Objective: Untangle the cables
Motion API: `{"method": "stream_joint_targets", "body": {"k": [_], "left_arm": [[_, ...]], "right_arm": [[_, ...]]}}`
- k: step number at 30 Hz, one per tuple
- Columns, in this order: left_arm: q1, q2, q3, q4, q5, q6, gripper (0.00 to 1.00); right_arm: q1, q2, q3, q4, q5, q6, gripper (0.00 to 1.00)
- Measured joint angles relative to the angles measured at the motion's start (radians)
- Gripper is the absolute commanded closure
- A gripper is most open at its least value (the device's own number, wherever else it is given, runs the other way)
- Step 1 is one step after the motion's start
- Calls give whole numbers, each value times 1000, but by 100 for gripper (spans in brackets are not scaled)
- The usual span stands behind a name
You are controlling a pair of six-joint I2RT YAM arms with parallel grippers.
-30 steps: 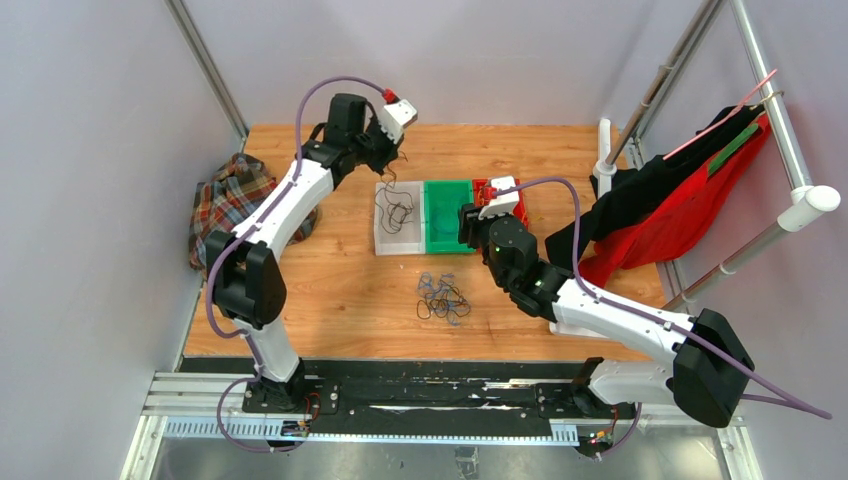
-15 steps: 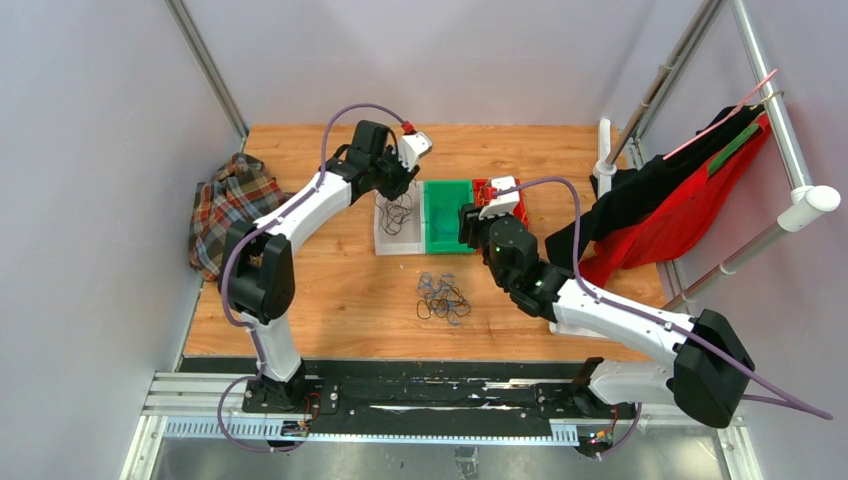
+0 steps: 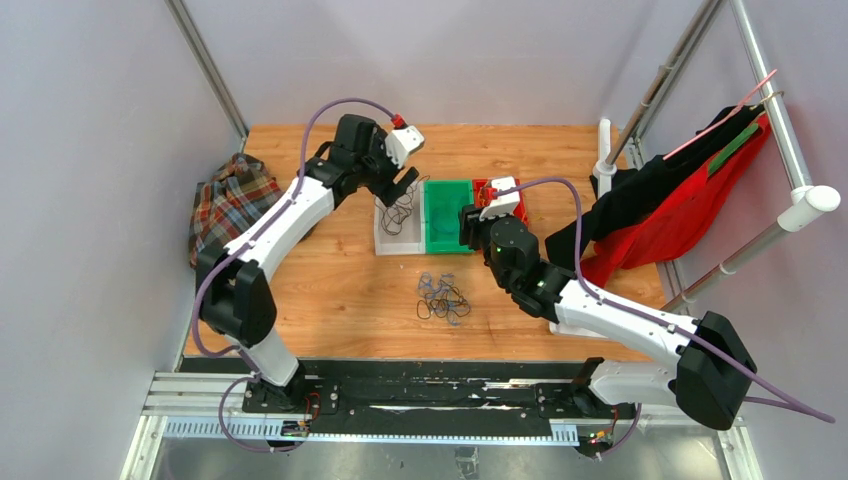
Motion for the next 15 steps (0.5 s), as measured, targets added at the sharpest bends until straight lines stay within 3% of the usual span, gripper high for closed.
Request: {"method": "stream_joint_targets", "body": {"k": [8, 15], "left_arm": [[0, -37, -6, -2, 27, -3, 26], [0, 188, 206, -7, 65, -94, 26]], "right_arm": [[0, 0, 0, -6, -3, 15, 50], [0, 0, 0, -7, -2, 19, 50]]}}
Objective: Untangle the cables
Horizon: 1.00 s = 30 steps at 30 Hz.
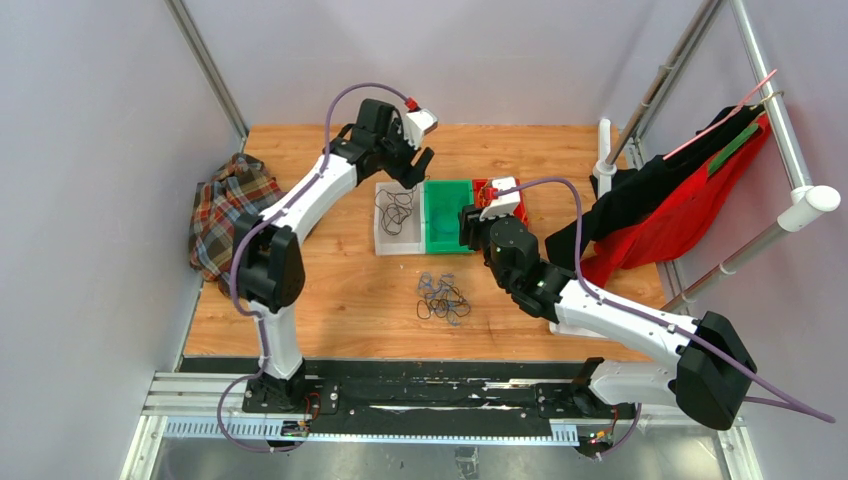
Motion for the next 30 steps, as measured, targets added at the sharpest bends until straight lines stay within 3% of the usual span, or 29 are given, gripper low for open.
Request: {"method": "stream_joint_targets", "body": {"k": [10, 19, 30], "left_arm": [[0, 220, 136, 37, 24, -145, 34], [0, 254, 153, 79, 24, -182, 48], [6, 309, 169, 98, 25, -193, 52]], "right_arm": [[0, 24, 0, 0, 0, -1, 51], [0, 29, 0, 0, -1, -1, 53], [0, 28, 0, 0, 0, -1, 54]]}}
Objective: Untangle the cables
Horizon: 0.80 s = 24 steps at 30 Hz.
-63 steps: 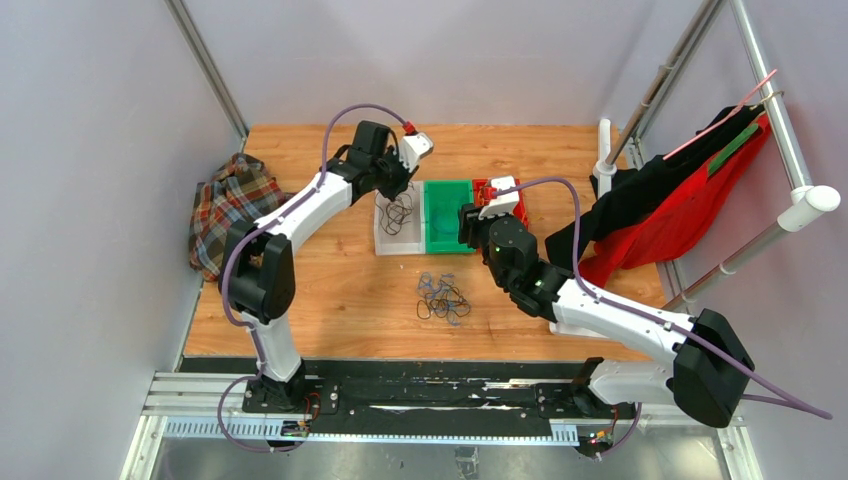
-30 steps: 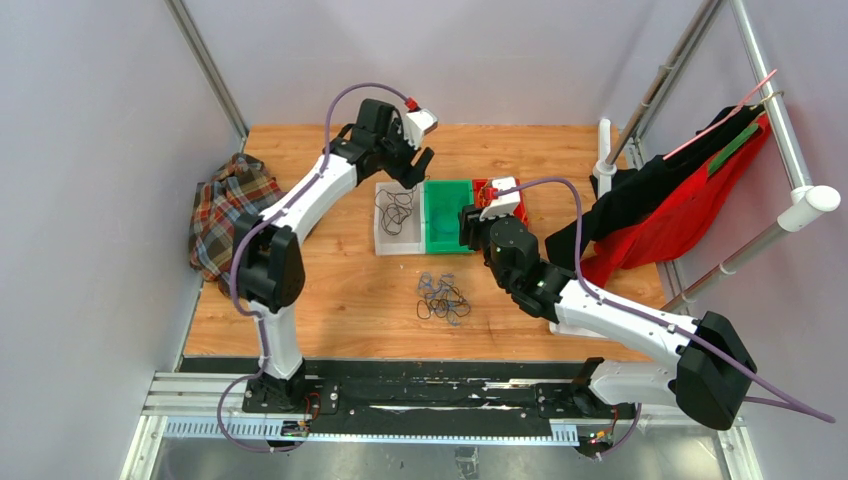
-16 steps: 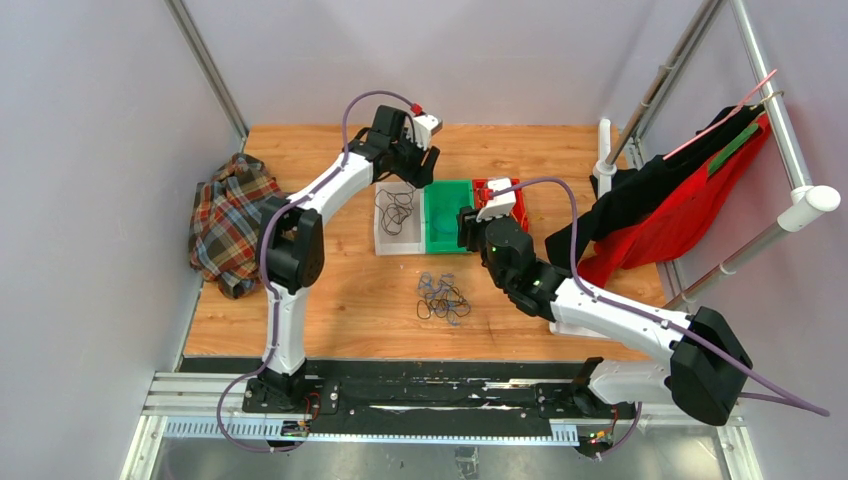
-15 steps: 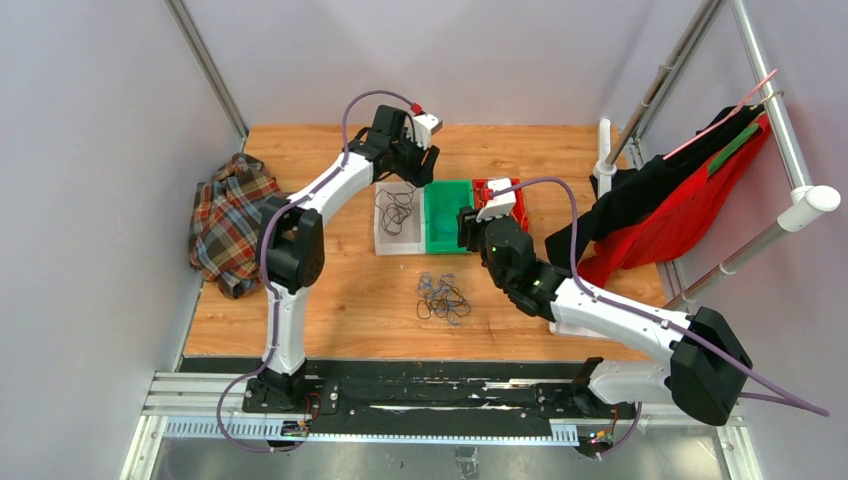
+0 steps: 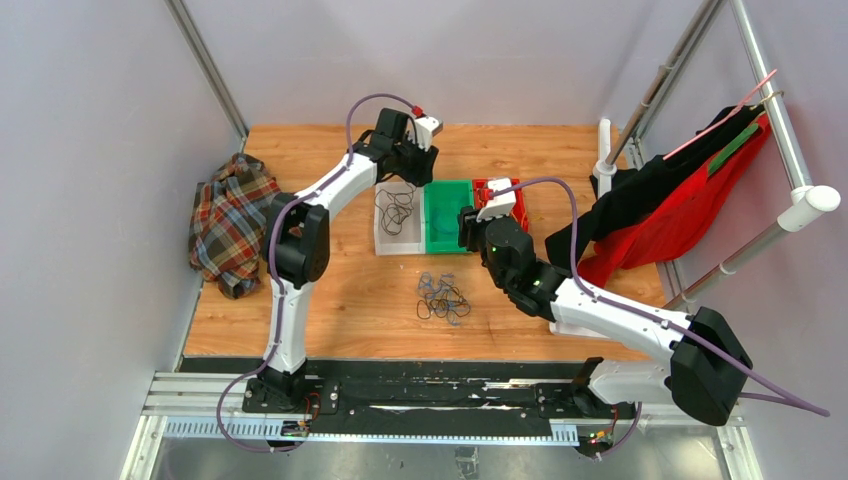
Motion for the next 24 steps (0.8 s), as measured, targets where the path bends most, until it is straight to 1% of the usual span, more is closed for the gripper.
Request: {"method": "stream_joint_targets", "body": {"k": [4, 6, 24], "left_arm": [[1, 0, 0, 6, 0, -5, 59], [2, 0, 0, 7, 0, -7, 60], [2, 1, -2, 22, 7, -11, 61]], "right_arm": [[0, 0, -2, 0, 0, 0, 56], [0, 0, -3, 0, 0, 0, 57], [-13, -22, -6, 0, 1, -2, 64]]}}
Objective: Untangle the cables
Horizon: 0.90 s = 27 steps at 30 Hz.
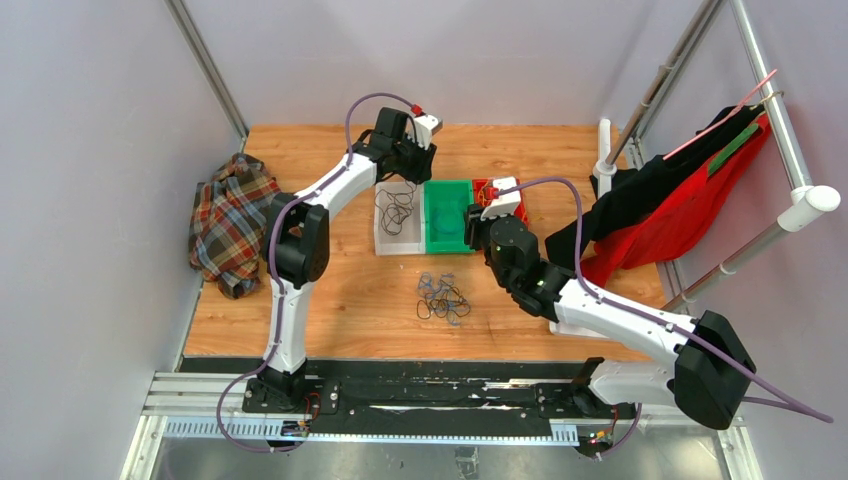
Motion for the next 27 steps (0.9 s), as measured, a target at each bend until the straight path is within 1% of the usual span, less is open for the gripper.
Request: {"method": "stream_joint_targets", "body": {"k": [5, 7, 8, 10, 11, 13, 16, 22, 27], "left_arm": [[0, 0, -7, 9, 1, -1, 63], [0, 0, -13, 12, 1, -1, 67], [0, 0, -17, 12, 1, -1, 71], [0, 0, -23, 12, 1, -3, 86], [0, 0, -25, 12, 0, -2, 92], [0, 0, -26, 12, -2, 3, 97], [0, 0, -26, 13, -5, 7, 99], [0, -9, -32, 14, -6, 8, 99], [0, -101, -92, 12, -7, 19, 99]], "right_arm": [[-6, 0, 0, -1, 0, -6, 65], [-7, 0, 0, -2, 0, -7, 66], [-7, 0, 0, -3, 0, -7, 67], [-7, -1, 0, -8, 0, -8, 68], [-8, -2, 0, -9, 0, -9, 68], [-10, -4, 0, -10, 0, -9, 69], [-10, -6, 0, -11, 0, -10, 70], [-10, -6, 0, -14, 0, -10, 71], [-10, -10, 0, -15, -1, -10, 72]]}}
